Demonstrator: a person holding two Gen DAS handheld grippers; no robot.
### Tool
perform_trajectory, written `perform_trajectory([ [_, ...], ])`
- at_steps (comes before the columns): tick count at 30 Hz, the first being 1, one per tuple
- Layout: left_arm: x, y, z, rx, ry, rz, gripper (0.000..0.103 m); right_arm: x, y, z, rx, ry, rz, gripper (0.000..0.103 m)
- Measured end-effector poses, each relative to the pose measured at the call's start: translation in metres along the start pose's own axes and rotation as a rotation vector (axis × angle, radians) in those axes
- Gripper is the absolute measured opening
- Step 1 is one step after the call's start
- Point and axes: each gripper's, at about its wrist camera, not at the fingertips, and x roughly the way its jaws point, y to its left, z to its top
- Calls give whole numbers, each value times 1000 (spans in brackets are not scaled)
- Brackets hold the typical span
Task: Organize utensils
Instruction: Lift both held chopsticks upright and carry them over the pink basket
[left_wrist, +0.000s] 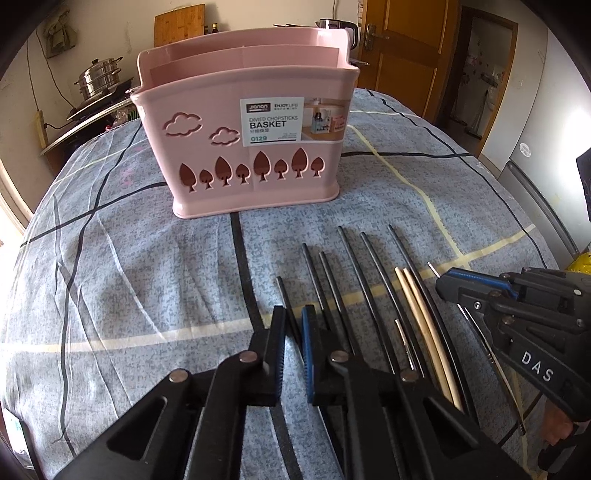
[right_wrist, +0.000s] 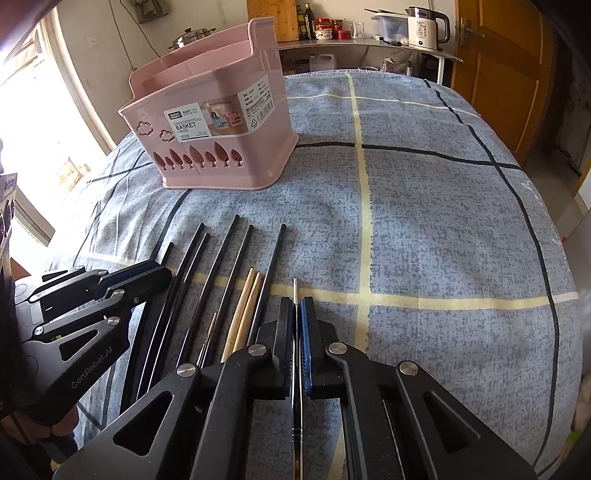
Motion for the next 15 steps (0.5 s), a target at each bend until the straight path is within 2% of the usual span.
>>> perform_trajectory([
  [5,-11,5,-2,-14,-17,-45,5,-17,1,0,1,-46,26,4],
  [15,-79,17,16,2,-173,-109,5,-79,12,18,-39,-215,69,4],
])
